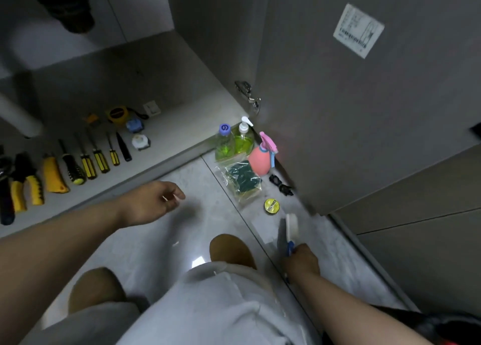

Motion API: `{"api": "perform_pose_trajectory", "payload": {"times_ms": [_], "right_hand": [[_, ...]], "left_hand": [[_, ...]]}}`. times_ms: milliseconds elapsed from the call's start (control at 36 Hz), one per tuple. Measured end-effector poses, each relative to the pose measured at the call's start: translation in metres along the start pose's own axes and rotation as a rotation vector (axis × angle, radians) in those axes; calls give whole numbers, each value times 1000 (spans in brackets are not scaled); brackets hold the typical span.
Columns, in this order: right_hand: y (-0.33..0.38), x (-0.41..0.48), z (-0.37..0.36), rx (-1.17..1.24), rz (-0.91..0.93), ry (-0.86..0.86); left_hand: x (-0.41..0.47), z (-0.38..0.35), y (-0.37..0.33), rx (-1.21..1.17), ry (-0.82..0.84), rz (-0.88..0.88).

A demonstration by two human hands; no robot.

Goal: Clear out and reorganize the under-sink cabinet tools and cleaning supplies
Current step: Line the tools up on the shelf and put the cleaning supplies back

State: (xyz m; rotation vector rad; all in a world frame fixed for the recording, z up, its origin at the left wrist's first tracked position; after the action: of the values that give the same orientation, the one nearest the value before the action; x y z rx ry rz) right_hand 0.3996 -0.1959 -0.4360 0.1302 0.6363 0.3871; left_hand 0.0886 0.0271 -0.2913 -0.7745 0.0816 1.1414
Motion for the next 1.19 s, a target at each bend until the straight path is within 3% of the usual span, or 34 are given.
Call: {"api": "perform_pose_trajectory", "payload": {"times_ms": [111, 250, 389, 583, 806, 917, 1194], "right_hand": [[20, -17, 22, -10, 160, -4], [103, -51, 51, -37, 415, -39], [211, -78, 68, 128, 586, -16], [363, -91, 42, -94, 792, -49], [457, -75, -27, -286, 866, -61], [472, -67, -55, -301, 857, -68], [487, -51, -81, -235, 834, -174]], "left_hand": [[-11, 37, 6, 182, -3, -6], [-27, 72, 21, 385, -34, -39], [-33, 88, 53, 389, -70, 7], [-24, 67, 110, 341, -72, 185], [-7, 33, 150, 412, -69, 266], [-4, 19, 153, 443, -60, 278], [4, 8, 142, 270, -11, 407]]}}
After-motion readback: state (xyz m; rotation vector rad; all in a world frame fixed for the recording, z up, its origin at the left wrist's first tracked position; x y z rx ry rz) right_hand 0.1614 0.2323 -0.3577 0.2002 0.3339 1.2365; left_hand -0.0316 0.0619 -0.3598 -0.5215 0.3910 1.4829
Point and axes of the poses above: each hand's wrist, its own x-axis towards the middle knuckle, its own z-axis out of the back of the hand, y = z × x, the point moved 5 cm from there along x, towards the middle knuckle, and after that the axes turned 11 degrees about -y, right-handed, at the moved point
